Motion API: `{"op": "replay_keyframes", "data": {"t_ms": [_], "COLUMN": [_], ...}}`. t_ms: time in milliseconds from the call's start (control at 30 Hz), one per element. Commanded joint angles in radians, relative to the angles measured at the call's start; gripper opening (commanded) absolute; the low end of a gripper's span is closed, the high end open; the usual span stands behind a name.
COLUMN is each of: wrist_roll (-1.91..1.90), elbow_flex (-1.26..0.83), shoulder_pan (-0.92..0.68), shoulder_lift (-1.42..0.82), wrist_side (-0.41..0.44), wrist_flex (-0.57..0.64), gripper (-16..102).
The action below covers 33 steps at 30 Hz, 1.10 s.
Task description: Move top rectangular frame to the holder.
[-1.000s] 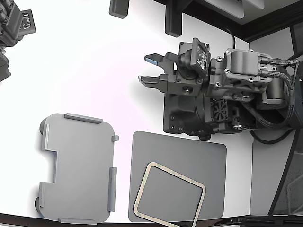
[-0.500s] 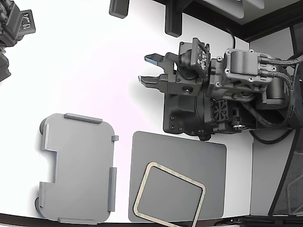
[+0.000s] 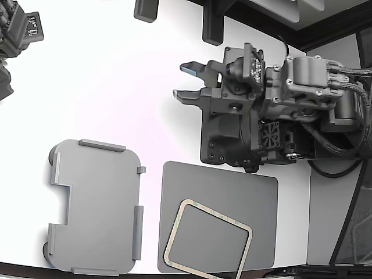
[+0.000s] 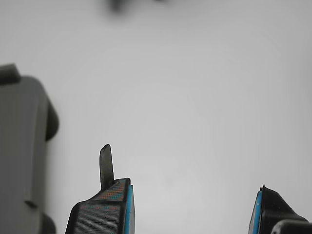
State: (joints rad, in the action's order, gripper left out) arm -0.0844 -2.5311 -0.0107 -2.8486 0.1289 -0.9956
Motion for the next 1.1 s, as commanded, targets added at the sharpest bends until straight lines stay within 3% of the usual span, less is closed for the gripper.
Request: {"op": "replay_keyframes", "data": {"t_ms": [0,67,233,400,833,1067], "wrist_roll": [0.006,-0.032,-0.219,-0.44,-0.953,-1.127], "elbow_flex": [0.255,0.387,0.543,0.634,0.749,0.695], "shoulder_pan": [-0.002,-0.058,-0.316,-0.503,-0.868,-0.966], "shoulder_lift": [0.166,0.295,0.497,0.647,0.877,0.89], "wrist_side": [0.015,0.043,0.221,0.275,0.305,0.221], "wrist_flex": [-0.103,-0.181,-0.285,-0.383,-0.471,-0.476], "gripper": [100,100,100,100,100,99]}}
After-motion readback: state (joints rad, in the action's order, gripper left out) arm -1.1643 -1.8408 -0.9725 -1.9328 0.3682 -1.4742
